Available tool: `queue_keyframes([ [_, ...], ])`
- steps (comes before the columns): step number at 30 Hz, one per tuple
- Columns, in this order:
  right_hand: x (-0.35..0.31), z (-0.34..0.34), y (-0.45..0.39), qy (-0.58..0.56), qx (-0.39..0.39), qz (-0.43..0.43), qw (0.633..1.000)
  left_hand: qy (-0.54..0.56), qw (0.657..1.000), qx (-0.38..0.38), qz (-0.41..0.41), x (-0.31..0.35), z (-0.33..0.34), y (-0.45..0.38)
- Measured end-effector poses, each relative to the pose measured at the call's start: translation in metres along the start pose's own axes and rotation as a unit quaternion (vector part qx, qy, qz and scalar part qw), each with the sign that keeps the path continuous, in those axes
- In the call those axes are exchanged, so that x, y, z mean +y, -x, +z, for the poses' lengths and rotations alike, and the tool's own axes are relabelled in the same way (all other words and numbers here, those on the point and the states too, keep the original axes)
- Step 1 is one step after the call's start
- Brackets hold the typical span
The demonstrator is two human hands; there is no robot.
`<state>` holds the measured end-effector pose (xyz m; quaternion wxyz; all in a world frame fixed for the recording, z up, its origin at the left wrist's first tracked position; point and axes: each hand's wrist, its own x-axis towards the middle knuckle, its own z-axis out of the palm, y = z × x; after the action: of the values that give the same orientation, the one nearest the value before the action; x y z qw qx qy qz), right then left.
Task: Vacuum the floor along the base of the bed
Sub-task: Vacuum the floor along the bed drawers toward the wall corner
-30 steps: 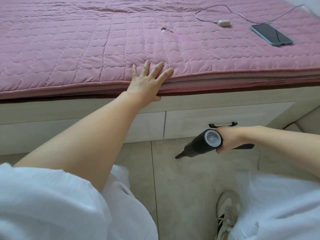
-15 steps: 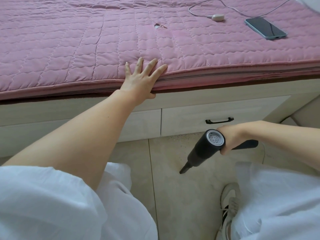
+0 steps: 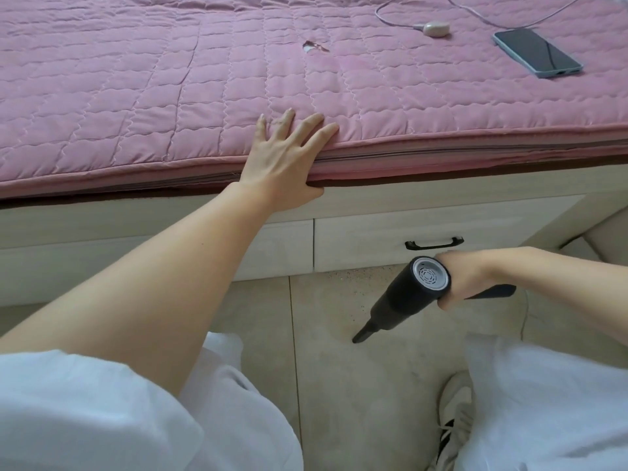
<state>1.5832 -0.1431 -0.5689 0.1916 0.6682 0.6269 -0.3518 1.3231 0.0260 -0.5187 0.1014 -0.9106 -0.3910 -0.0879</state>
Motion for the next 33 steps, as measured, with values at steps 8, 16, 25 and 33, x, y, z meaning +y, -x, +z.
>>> queue_keyframes([
  [8,0.013,-0.018,-0.018,-0.005,0.044,-0.005,0.999,-0.018,0.999,0.028,0.015,0.019,0.005,-0.012],
  [16,0.02,-0.029,-0.023,-0.003,0.051,-0.034,0.998,-0.013,0.999,0.008,-0.03,0.032,0.005,-0.014],
  [25,0.027,-0.028,-0.022,0.005,0.051,-0.063,0.997,-0.005,0.995,-0.027,-0.099,0.049,0.006,-0.018],
  [33,0.019,-0.026,-0.015,0.018,0.042,-0.067,0.997,0.005,0.986,-0.097,-0.133,0.048,-0.001,-0.031],
])
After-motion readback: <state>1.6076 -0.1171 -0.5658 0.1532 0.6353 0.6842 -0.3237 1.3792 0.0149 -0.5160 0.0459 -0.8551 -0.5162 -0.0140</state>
